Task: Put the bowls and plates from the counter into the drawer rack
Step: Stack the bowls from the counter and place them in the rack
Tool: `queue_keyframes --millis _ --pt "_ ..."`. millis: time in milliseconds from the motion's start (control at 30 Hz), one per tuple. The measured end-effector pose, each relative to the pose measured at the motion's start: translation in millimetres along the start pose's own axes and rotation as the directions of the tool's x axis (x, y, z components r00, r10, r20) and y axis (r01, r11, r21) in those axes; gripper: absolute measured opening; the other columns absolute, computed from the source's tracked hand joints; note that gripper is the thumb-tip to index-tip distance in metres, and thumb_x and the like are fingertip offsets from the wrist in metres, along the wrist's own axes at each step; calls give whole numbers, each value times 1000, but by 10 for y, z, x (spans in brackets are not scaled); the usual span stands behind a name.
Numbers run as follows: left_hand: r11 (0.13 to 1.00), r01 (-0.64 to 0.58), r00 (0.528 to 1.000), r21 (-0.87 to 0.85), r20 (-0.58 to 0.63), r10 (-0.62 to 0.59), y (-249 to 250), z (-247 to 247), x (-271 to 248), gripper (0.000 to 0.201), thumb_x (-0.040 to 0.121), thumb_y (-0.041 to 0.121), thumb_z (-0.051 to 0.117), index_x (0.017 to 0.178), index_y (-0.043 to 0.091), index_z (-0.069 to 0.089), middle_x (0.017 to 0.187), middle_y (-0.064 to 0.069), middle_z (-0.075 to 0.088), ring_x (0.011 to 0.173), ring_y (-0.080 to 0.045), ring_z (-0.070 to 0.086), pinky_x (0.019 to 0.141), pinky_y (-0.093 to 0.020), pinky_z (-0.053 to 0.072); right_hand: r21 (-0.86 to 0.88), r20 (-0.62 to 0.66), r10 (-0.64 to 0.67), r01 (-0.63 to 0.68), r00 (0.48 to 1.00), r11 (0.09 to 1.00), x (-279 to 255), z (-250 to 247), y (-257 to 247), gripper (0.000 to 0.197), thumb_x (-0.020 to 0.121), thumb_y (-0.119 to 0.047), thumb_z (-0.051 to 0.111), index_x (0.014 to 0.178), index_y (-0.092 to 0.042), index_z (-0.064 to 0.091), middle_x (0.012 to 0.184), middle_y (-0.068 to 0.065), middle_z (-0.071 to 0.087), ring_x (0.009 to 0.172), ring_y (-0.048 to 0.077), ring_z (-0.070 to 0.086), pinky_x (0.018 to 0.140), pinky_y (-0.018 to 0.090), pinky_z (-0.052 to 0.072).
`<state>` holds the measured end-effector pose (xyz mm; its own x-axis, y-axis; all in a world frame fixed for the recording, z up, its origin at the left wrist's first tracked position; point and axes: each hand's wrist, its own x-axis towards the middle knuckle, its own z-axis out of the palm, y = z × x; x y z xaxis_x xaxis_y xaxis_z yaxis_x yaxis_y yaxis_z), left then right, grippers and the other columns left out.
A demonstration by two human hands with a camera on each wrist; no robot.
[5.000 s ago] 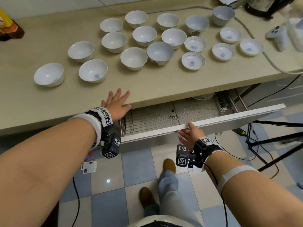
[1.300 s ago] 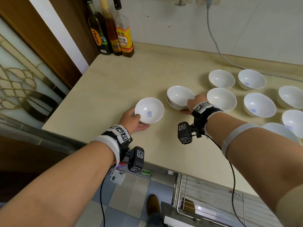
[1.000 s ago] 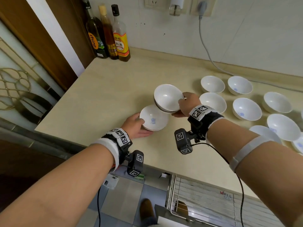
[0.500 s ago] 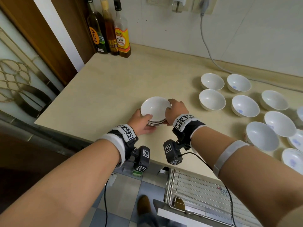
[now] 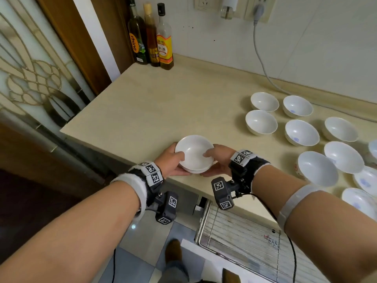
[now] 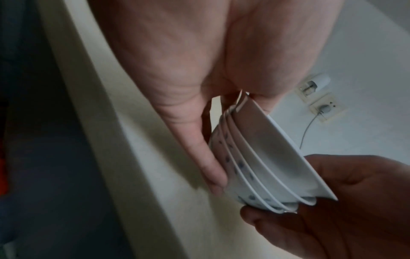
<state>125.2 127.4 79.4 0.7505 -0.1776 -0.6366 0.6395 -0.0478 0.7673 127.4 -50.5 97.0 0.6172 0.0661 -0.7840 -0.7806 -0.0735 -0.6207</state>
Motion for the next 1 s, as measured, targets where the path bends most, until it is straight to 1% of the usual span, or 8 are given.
queue_keyframes --millis 100,233,400,533,633,733,867,1000 --pt "993 -65 995 94 -75 72 -188 151 -274 48 92 -1 45 132 26 50 135 -13 47 115 -46 57 83 -58 60 -109 41 -61 65 997 992 -119 -85 237 47 87 -3 53 133 -11 44 131 18 48 110 48 60 82 61 57" --pt "986 -102 982 133 -146 122 -488 481 -696 40 96 9 50 133 25 50 134 -12 50 93 -42 69 78 -54 62 -250 168 -129 169 977 953 -337 -303 585 50 88 3 52 137 -7 46 131 21 58 110 41 66 83 52 60" --pt "993 -116 970 -16 -219 110 -966 888 -1206 51 100 59 41 142 31 43 123 2 56 87 -39 76 81 -43 62 -205 284 -186 249 941 947 -714 -643 1012 44 91 8 45 132 -7 51 123 20 62 102 37 68 86 52 59" --pt "941 79 836 330 -536 117 -1643 902 -1274 47 91 48 63 124 16 56 118 -10 66 89 -26 69 91 -43 57 -95 361 -122 166 925 982 -974 -819 1304 52 90 7 41 137 -16 46 133 17 54 111 43 63 83 51 60" --pt "920 290 749 265 -661 -46 -2063 906 -1221 90 73 57 75 139 6 43 136 -16 58 123 -36 58 102 -39 48 -155 404 -73 147 912 977 -1029 -897 1491 54 91 5 42 140 -17 44 137 17 52 115 43 62 89 54 57" --pt "928 374 745 -6 -594 -304 -2334 1026 -1120 127 50 76 75 146 5 33 135 -17 55 108 -34 65 94 -51 56 -181 400 -19 100 916 978 -1002 -981 1697 54 92 5 41 141 -19 44 137 16 53 120 42 59 95 57 53" --pt "927 326 806 -185 -457 -375 -2577 1205 -949 91 70 62 72 141 16 39 120 -12 55 96 -36 68 75 -51 61 -208 382 66 16 922 978 -916 -1097 1955 50 92 7 41 133 -22 48 134 15 56 120 42 59 85 51 58" --pt "924 238 840 -300 -413 -351 -2628 1201 -837 63 75 41 69 127 8 54 115 -19 67 77 -36 77 70 -50 64 -177 327 126 -71 936 982 -730 -1197 2229 51 91 6 44 135 -19 50 136 16 56 119 41 59 90 54 56"
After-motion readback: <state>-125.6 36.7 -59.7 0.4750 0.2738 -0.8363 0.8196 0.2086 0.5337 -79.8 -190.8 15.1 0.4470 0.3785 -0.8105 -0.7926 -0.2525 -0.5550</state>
